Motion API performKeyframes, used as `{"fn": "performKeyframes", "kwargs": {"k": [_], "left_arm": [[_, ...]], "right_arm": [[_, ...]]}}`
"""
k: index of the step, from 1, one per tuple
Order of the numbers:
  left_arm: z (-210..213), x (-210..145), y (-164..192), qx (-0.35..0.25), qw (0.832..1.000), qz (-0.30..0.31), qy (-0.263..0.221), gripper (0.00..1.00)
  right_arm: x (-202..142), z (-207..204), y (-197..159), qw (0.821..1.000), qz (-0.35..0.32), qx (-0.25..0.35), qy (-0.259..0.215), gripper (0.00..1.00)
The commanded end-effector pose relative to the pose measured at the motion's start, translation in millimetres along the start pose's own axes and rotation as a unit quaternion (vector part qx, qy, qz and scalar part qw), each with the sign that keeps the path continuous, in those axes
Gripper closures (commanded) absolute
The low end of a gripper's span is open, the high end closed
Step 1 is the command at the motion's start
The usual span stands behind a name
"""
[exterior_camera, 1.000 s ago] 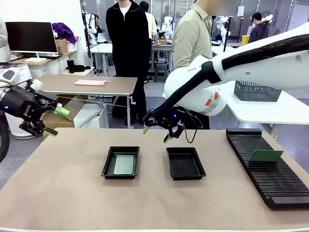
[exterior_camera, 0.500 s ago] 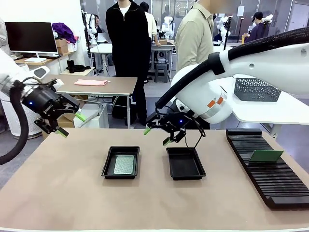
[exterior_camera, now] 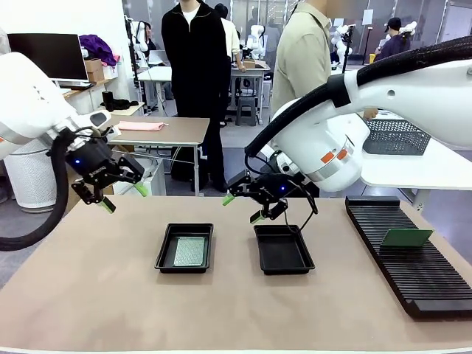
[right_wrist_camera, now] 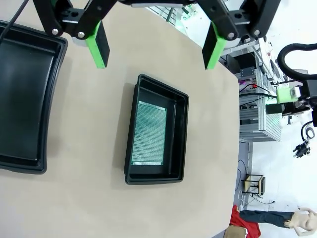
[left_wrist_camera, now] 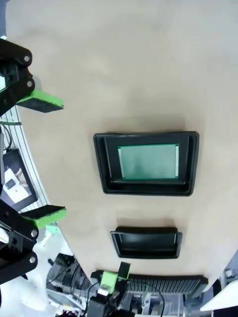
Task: Inspect and transfer BCBs to ESD trays.
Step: Pick up the ESD tray and place it on the left side of the table.
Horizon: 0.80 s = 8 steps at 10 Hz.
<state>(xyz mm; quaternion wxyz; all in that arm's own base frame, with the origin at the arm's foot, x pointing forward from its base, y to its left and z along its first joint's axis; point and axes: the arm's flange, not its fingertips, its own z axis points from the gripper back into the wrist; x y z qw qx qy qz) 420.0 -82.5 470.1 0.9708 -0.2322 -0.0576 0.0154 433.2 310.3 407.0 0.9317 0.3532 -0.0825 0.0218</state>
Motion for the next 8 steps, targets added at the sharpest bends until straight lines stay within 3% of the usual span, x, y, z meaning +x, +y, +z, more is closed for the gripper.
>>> {"fn": "performKeyframes", "kwargs": {"k": [1, 4, 8], "left_arm": [[-17.1, -1.3, -9.5, 0.044, 0.999, 0.002, -0.014, 0.00], [-42.6, 5.5, -22.7, 0.093, 0.995, 0.012, -0.046, 0.00], [-77.1, 14.0, -36.0, 0.140, 0.989, 0.001, -0.049, 0.00]], "right_arm": [[1.7, -1.7, 3.8, 1.000, -0.006, -0.010, 0.003, 0.00], [1.7, -1.7, 3.8, 1.000, -0.006, -0.010, 0.003, 0.00], [1.7, -1.7, 3.8, 1.000, -0.006, -0.010, 0.003, 0.00]]}}
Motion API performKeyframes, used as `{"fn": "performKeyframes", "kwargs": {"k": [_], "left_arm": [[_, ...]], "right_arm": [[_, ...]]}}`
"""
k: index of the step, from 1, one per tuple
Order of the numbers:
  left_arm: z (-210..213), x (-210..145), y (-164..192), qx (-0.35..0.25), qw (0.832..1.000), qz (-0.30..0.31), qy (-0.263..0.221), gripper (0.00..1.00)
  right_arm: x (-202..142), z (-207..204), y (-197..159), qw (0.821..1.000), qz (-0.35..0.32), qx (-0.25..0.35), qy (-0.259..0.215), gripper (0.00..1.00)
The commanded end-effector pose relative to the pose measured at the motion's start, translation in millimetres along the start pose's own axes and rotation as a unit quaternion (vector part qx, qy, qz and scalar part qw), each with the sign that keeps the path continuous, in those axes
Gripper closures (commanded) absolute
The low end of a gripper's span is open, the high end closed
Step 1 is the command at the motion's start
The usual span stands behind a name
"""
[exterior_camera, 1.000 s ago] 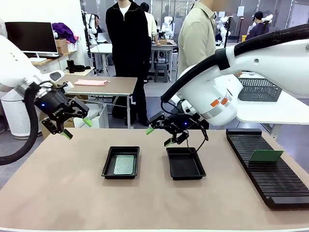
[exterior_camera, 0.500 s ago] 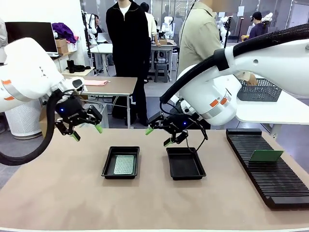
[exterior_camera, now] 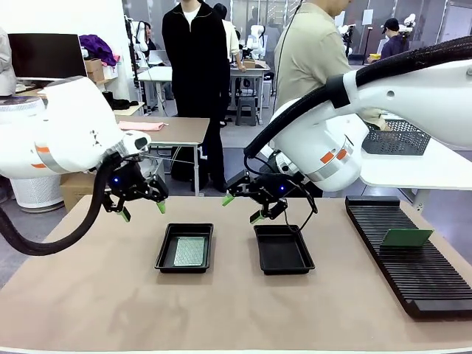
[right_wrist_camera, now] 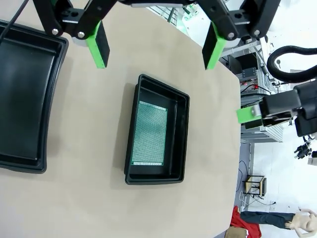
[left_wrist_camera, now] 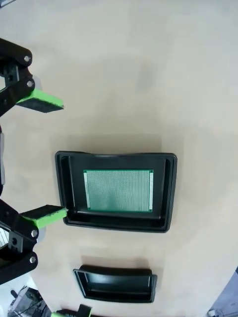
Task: Inspect and transfer BCBs to ESD trays.
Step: Pick up the ESD tray and place it on the left side of the table.
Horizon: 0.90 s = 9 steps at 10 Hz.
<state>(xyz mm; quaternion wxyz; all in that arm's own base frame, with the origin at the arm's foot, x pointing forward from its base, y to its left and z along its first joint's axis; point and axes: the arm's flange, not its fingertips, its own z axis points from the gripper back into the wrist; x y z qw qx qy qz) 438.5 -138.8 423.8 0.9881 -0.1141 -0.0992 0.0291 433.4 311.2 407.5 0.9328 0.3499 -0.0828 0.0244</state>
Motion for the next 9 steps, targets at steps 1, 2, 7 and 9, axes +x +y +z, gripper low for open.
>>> {"fn": "performKeyframes", "kwargs": {"k": [1, 2, 7, 9], "left_arm": [[-13.4, 5.2, -13.8, 0.031, 0.999, -0.002, -0.007, 0.00], [-20.4, 7.7, -18.7, 0.043, 0.999, -0.008, -0.003, 0.00], [-52.1, 18.7, -36.1, 0.087, 0.995, -0.038, 0.014, 0.00], [-66.3, 23.7, -39.8, 0.102, 0.994, -0.043, 0.021, 0.00]], "right_arm": [[1.4, -1.4, 2.8, 1.000, -0.008, -0.007, 0.002, 0.00], [1.4, -1.4, 2.8, 1.000, -0.008, -0.007, 0.002, 0.00], [1.4, -1.4, 2.8, 1.000, -0.008, -0.007, 0.002, 0.00], [1.4, -1.4, 2.8, 1.000, -0.008, -0.007, 0.002, 0.00]]}}
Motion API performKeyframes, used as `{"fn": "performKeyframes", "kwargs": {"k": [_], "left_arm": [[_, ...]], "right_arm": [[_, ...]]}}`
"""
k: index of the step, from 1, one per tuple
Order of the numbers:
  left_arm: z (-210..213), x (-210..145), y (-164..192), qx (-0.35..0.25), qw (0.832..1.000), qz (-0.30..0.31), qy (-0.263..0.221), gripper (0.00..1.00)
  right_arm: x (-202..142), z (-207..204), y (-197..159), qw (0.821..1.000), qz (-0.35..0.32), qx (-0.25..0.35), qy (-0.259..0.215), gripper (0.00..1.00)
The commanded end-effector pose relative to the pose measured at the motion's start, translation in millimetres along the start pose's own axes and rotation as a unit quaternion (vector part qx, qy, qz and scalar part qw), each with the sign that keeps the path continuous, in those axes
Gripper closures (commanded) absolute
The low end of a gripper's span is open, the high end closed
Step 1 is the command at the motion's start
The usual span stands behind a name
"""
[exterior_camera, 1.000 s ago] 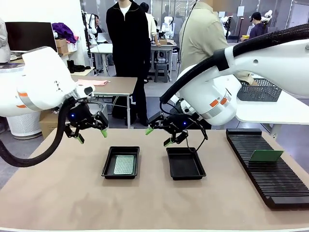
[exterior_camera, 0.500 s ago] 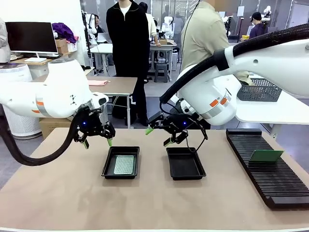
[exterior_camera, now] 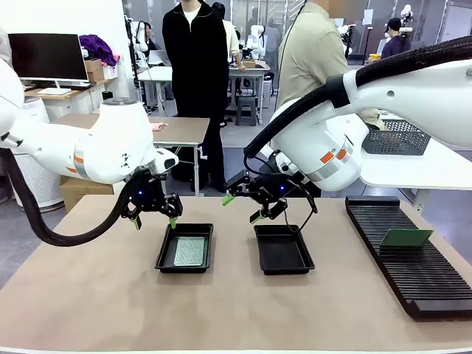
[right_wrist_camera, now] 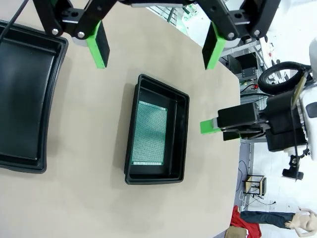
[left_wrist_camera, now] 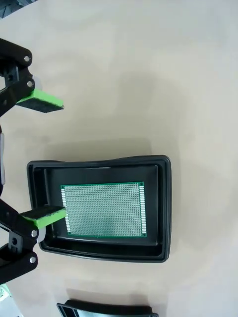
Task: Inspect and transfer BCBs to ESD trays.
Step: Pick up the ESD tray and place it on the left side of the table.
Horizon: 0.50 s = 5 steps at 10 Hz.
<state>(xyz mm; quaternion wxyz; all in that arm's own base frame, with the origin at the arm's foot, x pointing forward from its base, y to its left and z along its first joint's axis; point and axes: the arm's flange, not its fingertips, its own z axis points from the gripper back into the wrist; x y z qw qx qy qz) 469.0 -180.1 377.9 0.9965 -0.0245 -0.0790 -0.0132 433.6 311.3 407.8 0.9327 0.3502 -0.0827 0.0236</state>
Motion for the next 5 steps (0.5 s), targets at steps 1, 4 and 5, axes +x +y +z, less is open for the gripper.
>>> {"fn": "performKeyframes", "kwargs": {"k": [1, 4, 5], "left_arm": [[-12.3, 9.8, -10.6, 0.026, 1.000, 0.007, 0.000, 0.00], [-28.0, 15.2, -14.2, 0.040, 0.999, 0.006, 0.007, 0.00], [-31.3, 17.2, -15.0, 0.042, 0.999, 0.005, 0.007, 0.00]], "right_arm": [[1.2, -1.5, 2.5, 1.000, -0.008, -0.007, 0.002, 0.00], [1.2, -1.5, 2.5, 1.000, -0.008, -0.007, 0.002, 0.00], [1.2, -1.5, 2.5, 1.000, -0.008, -0.007, 0.002, 0.00]]}}
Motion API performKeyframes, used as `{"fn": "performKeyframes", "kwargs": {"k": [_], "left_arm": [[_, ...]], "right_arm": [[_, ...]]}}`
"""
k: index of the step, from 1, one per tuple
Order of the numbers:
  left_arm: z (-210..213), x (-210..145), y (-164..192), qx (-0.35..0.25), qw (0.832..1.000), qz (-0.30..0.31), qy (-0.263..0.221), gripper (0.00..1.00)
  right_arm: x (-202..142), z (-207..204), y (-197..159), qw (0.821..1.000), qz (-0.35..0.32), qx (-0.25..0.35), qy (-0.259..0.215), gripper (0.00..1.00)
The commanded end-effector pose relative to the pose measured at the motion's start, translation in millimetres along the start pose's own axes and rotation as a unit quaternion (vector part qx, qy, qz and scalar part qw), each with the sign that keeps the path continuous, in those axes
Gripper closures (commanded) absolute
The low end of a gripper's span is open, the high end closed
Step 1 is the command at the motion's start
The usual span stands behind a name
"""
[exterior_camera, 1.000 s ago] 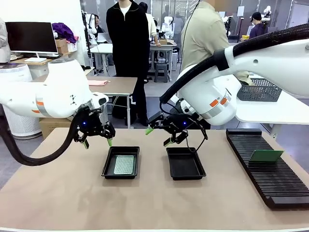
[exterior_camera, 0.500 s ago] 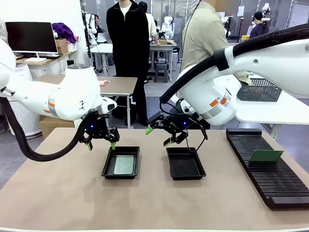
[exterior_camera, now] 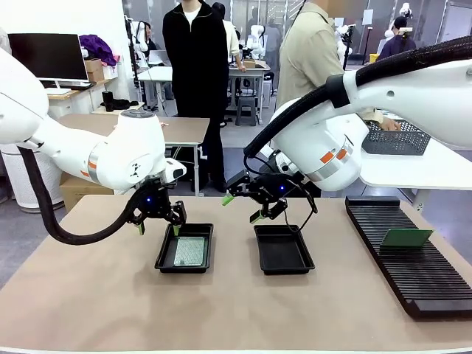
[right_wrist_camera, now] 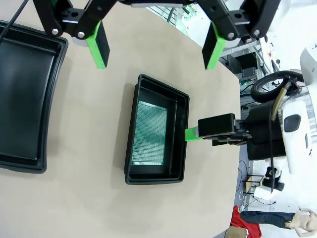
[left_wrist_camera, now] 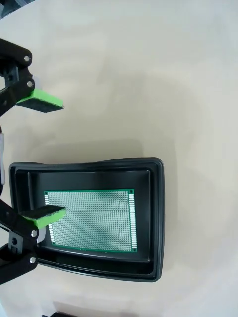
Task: Inspect and transfer BCBs to ESD trays.
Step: Pick up the ESD tray and place it on the left side of the table.
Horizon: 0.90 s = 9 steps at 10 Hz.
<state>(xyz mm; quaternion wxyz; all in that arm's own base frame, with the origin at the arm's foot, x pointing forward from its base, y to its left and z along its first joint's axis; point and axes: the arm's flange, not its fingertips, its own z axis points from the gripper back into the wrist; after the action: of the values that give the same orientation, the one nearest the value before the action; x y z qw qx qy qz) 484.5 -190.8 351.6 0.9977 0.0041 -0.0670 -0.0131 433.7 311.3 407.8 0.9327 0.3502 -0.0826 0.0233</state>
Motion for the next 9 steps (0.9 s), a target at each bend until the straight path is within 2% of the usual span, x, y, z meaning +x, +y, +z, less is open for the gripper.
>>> {"fn": "performKeyframes", "kwargs": {"k": [1, 9], "left_arm": [[-6.4, 7.4, -8.4, 0.011, 1.000, 0.007, -0.005, 0.00], [-33.8, 19.9, -6.0, 0.019, 1.000, 0.016, 0.012, 0.00]], "right_arm": [[1.2, -1.5, 2.5, 1.000, -0.007, -0.007, 0.002, 0.00], [1.2, -1.5, 2.5, 1.000, -0.007, -0.007, 0.002, 0.00]]}}
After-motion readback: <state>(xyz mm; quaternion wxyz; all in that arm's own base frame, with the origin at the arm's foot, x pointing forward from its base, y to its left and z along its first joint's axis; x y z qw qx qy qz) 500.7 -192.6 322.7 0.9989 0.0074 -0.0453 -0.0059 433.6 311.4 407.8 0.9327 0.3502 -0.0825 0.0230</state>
